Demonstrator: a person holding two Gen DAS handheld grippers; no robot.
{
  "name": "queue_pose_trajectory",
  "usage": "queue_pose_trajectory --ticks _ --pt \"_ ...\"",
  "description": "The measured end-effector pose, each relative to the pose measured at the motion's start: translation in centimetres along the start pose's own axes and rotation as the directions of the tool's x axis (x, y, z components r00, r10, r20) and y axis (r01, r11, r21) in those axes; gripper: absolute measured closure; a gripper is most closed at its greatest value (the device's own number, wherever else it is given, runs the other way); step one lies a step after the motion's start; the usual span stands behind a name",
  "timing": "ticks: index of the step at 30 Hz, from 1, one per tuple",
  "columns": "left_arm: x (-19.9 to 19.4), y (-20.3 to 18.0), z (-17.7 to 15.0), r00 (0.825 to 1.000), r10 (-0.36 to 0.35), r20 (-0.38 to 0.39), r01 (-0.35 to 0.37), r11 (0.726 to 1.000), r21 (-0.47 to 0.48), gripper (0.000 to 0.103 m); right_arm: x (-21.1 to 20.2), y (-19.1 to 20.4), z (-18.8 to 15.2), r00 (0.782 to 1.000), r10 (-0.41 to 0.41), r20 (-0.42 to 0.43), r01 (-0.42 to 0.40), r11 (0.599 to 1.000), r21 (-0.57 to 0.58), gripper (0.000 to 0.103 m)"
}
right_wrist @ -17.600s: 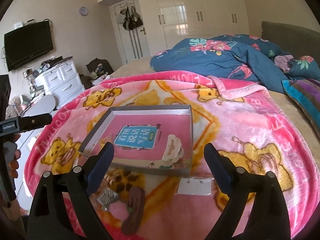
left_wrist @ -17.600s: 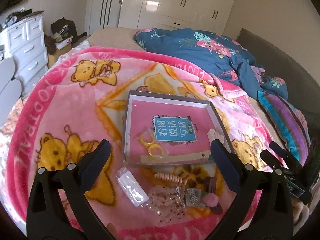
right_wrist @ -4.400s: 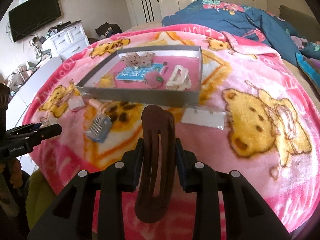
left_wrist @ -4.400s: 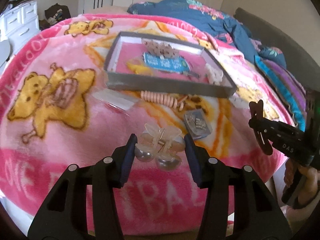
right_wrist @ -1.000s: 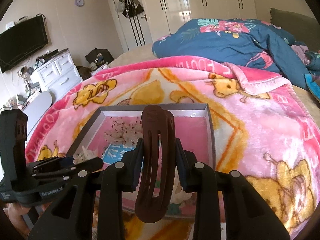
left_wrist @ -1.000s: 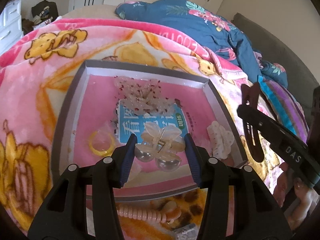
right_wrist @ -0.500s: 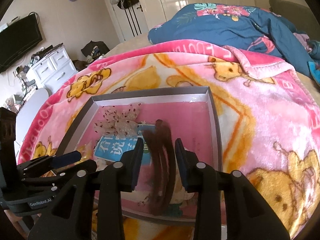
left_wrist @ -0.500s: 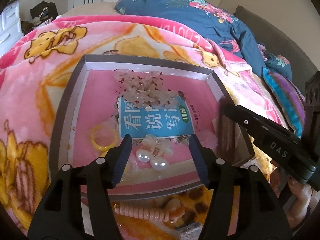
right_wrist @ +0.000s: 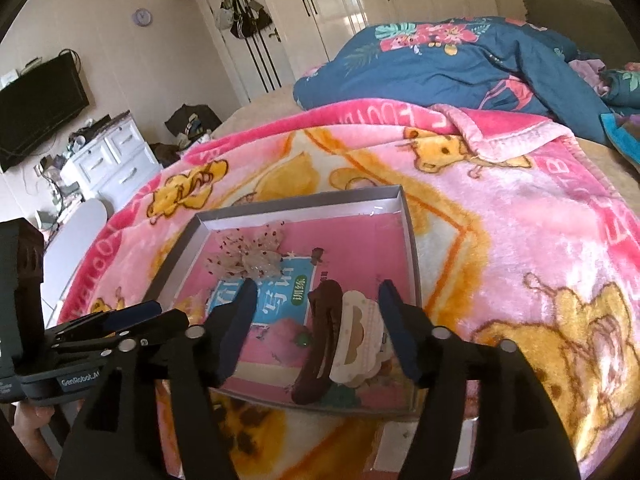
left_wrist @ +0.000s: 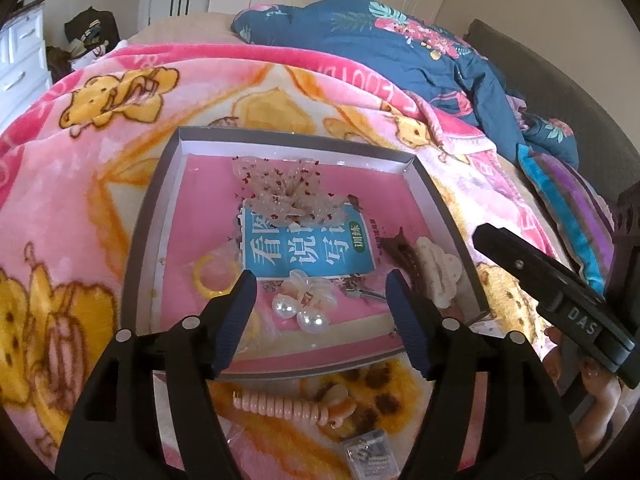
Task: Organize jewelry
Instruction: 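Lower both clips into the box and open both tools, then withdraw both open tools from the box toward the remaining items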
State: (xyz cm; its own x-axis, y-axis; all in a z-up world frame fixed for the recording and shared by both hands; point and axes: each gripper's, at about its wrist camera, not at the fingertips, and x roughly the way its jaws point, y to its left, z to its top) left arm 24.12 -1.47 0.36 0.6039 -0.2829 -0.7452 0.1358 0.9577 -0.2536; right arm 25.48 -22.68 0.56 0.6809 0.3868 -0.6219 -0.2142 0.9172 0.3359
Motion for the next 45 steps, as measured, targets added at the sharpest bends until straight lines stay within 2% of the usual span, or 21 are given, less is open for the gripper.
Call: queue_pose_trajectory --ticks 5,10,12,17,33,45 --pt "-1.4 0.3 0.2 1.0 0.002 0.022 -0.002 1.0 -0.018 0.038 -1.7 0.2 0.1 0.999 0.005 0.033 -0.005 1.0 -0.003 0.026" --pt "-3.2 1.0 0.6 0.999 0.01 0.053 -0.007 0.999 -0.045 0.029 -3.3 0.0 0.3 0.998 0.014 0.063 -0.015 1.0 0.009 0.019" --pt "-3.9 1.3 0.7 0.998 0.014 0.066 -0.01 0.999 -0.052 0.02 -4.0 -0.1 0.3 0.997 0.016 0.072 -0.017 1.0 0.012 0.019" --pt "-5.7 1.7 0.9 0.995 0.023 0.097 -0.016 0.997 -0.069 0.01 -5.2 -0.1 0.4 0.996 0.018 0.09 -0.019 1.0 0.012 0.017" --pt "-11.1 2.7 1.0 0.982 0.029 0.186 -0.011 0.995 -0.099 0.01 -8.1 0.7 -0.1 0.991 0.031 0.129 -0.028 0.999 -0.026 0.016" --pt "-13.4 3.2 -0.8 0.976 0.063 0.206 -0.042 0.994 -0.101 0.009 -9.4 2.5 -1.8 0.993 0.06 0.102 -0.049 0.993 -0.103 0.016"
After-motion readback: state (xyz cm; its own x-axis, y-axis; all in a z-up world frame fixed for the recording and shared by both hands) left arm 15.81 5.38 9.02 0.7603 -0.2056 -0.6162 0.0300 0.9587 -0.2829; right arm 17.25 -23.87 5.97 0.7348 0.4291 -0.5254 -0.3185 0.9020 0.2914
